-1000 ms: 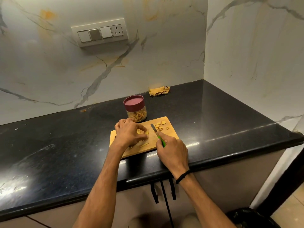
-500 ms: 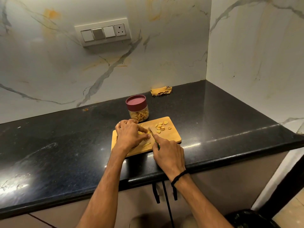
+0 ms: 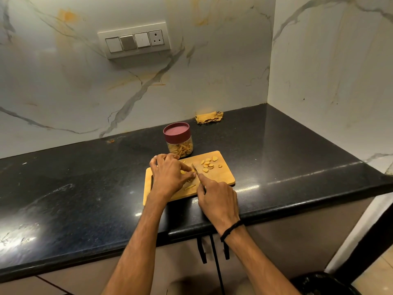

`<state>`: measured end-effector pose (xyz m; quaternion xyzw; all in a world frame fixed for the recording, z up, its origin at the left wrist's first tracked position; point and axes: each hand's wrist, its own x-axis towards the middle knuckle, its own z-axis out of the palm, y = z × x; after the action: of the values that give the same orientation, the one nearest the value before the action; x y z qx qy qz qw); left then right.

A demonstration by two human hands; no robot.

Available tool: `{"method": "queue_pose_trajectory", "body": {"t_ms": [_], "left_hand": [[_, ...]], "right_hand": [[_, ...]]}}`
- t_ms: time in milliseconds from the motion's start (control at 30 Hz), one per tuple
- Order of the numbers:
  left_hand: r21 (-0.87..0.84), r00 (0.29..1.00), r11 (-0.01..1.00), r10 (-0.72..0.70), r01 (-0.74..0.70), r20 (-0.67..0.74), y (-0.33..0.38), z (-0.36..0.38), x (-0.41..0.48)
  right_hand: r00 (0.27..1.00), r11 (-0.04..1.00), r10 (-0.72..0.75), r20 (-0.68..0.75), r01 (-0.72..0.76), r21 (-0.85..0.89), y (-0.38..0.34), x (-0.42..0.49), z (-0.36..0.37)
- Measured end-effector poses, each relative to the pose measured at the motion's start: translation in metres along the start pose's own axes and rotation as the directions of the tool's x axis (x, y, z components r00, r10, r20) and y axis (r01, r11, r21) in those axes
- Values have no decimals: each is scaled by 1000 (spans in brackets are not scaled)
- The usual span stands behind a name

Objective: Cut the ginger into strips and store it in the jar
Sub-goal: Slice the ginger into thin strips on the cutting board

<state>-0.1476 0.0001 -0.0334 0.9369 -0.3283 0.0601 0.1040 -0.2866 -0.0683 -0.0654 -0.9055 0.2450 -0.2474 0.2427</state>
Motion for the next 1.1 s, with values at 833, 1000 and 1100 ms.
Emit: {"method": "queue_pose_trajectory", "body": {"t_ms": [833, 1000, 1100], "left_hand": [[22, 996, 999, -44, 43, 81, 4, -5, 4], [20, 998, 999, -52, 51, 43, 6, -5, 1], [24, 998, 998, -56, 55, 17, 7, -4, 0]], "right_hand": [[994, 983, -7, 105, 26, -181, -13, -31, -14], [994, 995, 18, 107, -8, -102, -8, -30, -30], [998, 998, 35, 61, -32, -50, -7, -21, -29]]}}
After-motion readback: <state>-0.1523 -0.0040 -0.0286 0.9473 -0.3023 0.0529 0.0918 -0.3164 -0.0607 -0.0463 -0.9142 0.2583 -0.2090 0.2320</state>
